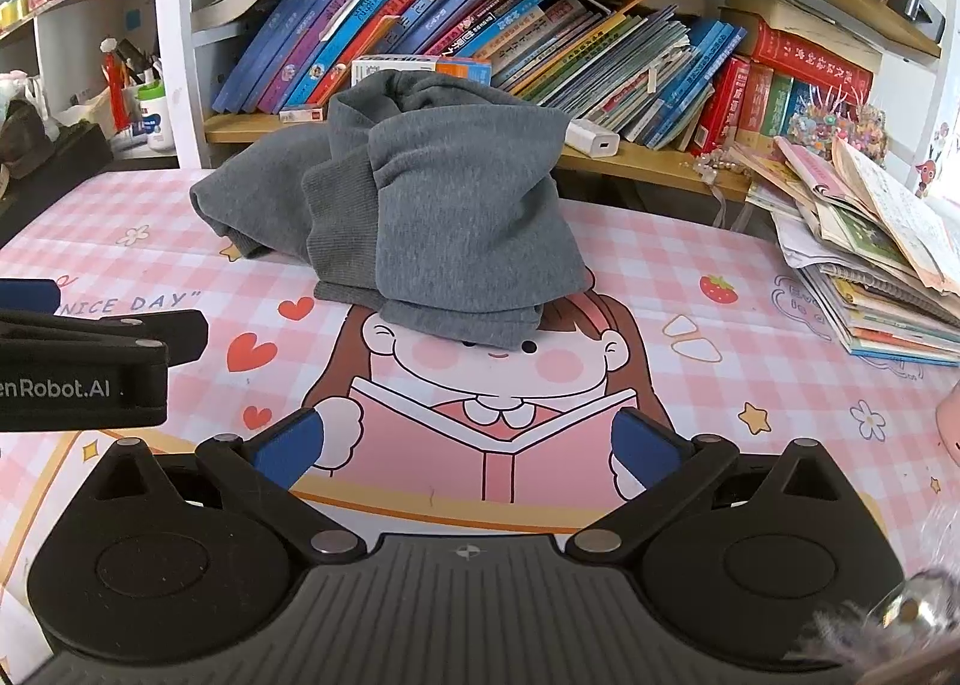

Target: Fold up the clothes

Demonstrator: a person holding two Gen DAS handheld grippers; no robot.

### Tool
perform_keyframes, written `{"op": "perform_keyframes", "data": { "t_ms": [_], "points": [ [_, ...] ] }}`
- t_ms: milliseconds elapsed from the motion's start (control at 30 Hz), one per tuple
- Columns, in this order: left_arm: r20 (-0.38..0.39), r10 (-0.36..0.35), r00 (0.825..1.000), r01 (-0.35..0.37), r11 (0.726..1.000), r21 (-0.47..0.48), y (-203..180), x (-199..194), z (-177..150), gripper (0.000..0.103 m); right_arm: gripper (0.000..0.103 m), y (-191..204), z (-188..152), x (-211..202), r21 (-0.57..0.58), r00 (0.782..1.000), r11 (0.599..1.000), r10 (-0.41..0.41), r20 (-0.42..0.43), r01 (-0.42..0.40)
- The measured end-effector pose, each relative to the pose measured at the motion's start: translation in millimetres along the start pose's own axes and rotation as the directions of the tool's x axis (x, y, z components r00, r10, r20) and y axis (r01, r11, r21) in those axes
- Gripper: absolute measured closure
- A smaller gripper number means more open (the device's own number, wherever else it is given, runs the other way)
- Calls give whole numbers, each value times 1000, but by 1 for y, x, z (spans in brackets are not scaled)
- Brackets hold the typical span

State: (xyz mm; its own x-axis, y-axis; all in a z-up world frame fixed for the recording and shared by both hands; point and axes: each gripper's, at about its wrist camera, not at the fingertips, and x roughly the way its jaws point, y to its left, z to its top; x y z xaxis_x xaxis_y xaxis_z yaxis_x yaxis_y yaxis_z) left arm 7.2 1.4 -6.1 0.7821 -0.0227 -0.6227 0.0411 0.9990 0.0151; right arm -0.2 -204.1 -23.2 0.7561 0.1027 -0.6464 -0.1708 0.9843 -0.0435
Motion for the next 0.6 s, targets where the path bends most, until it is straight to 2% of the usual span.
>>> {"op": "perform_keyframes", "data": {
  "t_ms": [600],
  "points": [
    [0,5,1000,-5,1000,-6,3,2,0,0,0,3,2,-1,-11,1000,1000,12,9,-12]
  ]
}}
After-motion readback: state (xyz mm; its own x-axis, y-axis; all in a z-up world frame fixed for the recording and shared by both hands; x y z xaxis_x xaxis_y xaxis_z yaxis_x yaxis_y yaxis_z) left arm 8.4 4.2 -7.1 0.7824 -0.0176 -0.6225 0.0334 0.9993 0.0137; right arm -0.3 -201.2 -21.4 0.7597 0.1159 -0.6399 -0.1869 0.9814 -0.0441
